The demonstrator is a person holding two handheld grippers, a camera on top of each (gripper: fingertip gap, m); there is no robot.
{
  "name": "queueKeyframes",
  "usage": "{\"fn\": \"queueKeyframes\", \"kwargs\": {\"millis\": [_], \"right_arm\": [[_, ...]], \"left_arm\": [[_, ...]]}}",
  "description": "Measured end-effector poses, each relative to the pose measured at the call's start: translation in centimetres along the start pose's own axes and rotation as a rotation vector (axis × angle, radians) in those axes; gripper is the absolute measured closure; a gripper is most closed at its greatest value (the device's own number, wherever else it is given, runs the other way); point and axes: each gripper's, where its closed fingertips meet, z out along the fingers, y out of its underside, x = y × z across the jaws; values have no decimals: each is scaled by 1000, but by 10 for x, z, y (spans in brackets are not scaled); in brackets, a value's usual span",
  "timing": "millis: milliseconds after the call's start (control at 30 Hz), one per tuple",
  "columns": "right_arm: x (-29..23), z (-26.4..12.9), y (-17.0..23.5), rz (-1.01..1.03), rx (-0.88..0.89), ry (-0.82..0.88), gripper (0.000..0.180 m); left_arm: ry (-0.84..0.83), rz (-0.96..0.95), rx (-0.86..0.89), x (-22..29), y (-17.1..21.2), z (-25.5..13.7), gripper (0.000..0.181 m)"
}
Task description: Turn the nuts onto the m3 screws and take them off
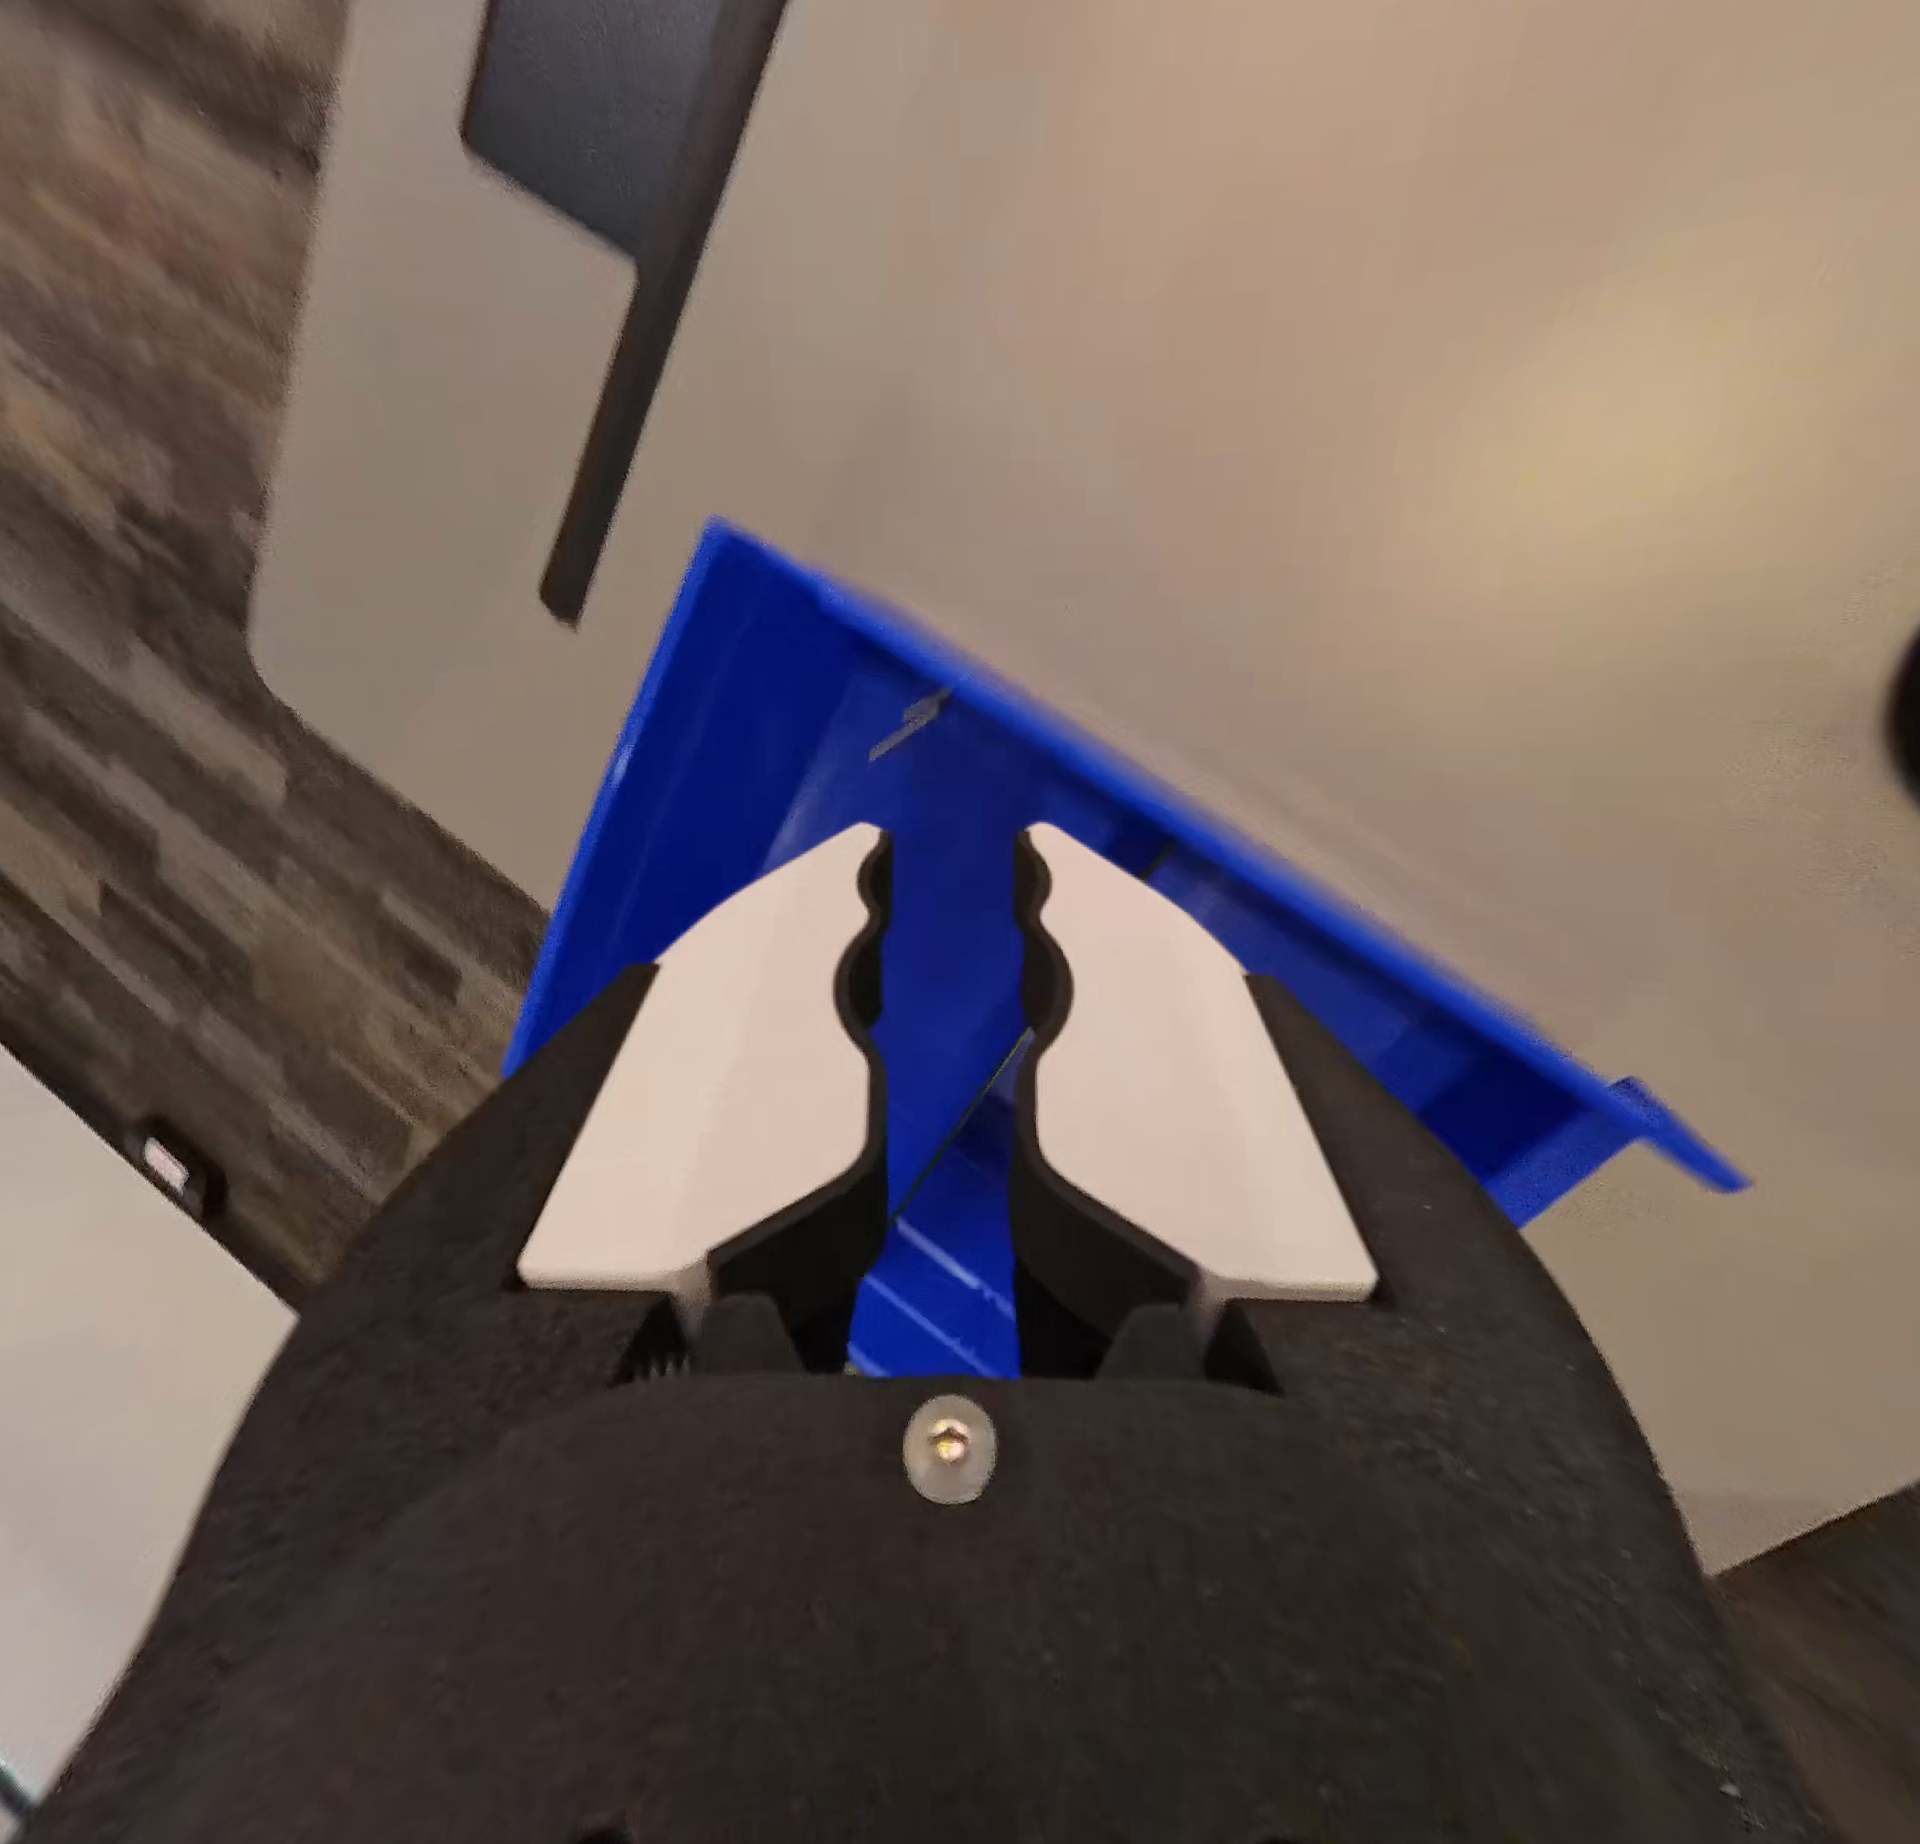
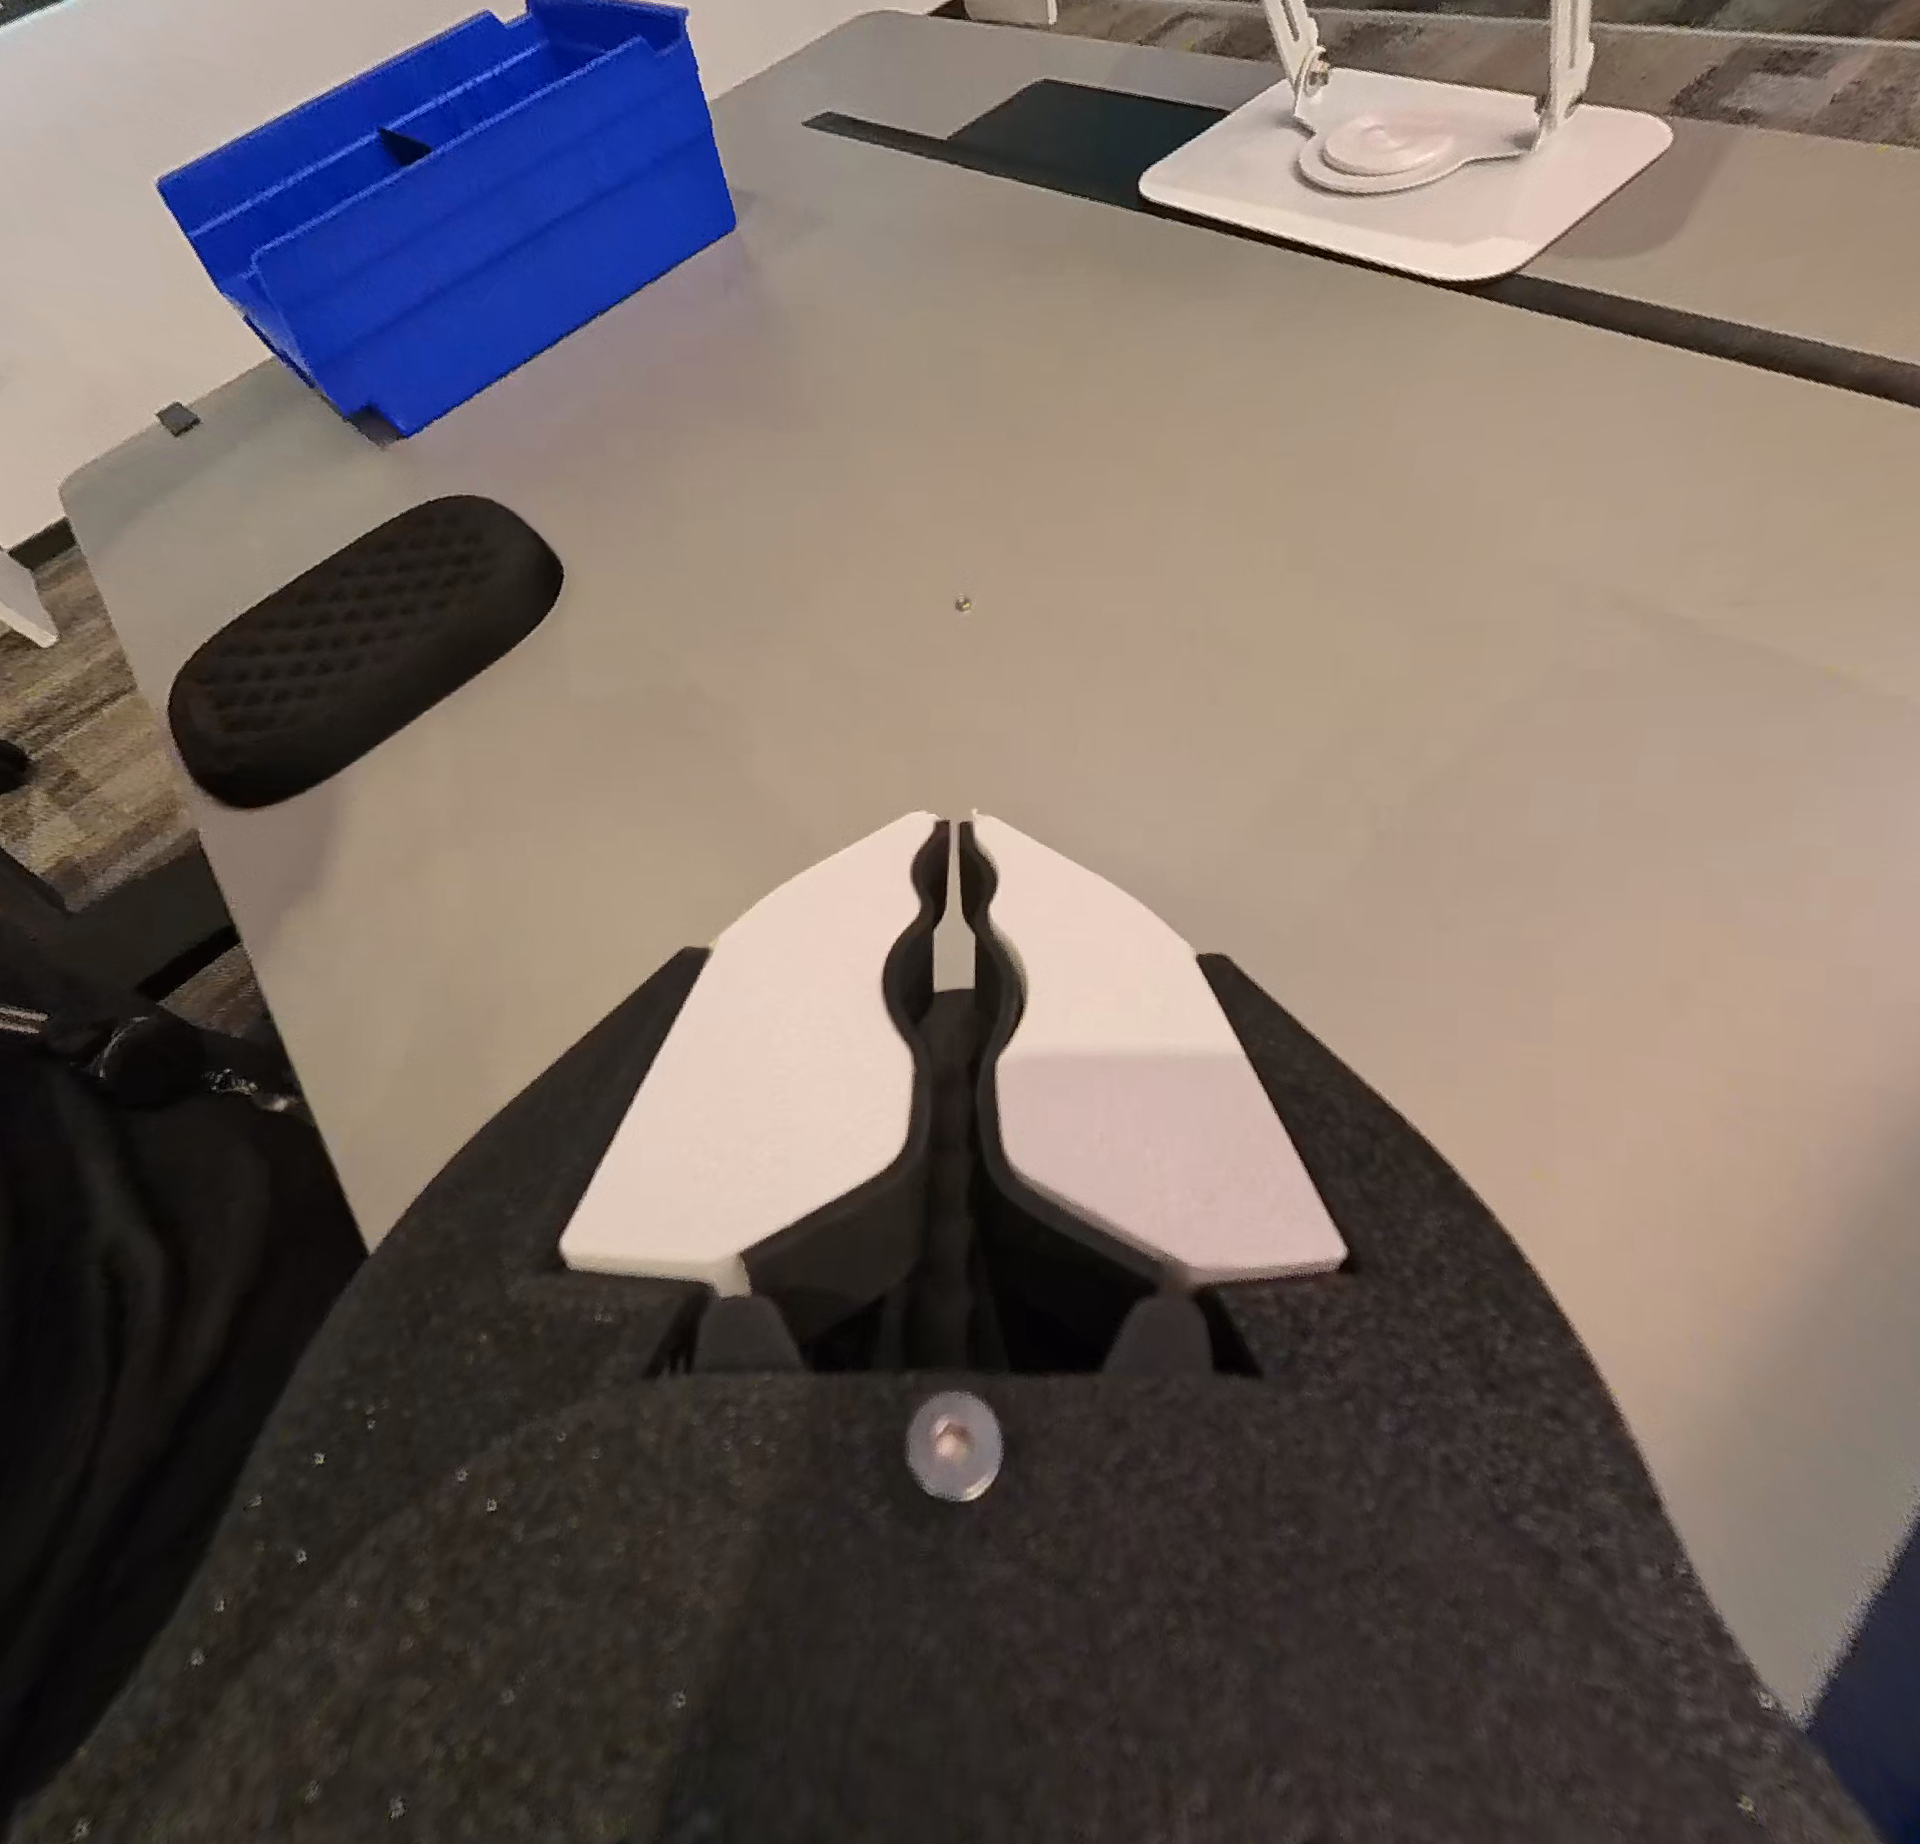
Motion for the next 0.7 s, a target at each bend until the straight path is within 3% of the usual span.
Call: {"fn": "queueKeyframes", "kwargs": {"millis": [33,300,567,700], "right_arm": [[0,2,-1,0,-5,9,178],[3,22,-12,-2,-69,60,179],[13,59,-27,10,-117,47,179],[15,78,-35,21,-112,23,180]], "left_arm": [[12,-12,-27,-4,14,11,159],[157,21,-118,-14,69,71,160],[245,138,-121,-15,79,90,162],[201,217,-97,-21,74,99,163]]}}
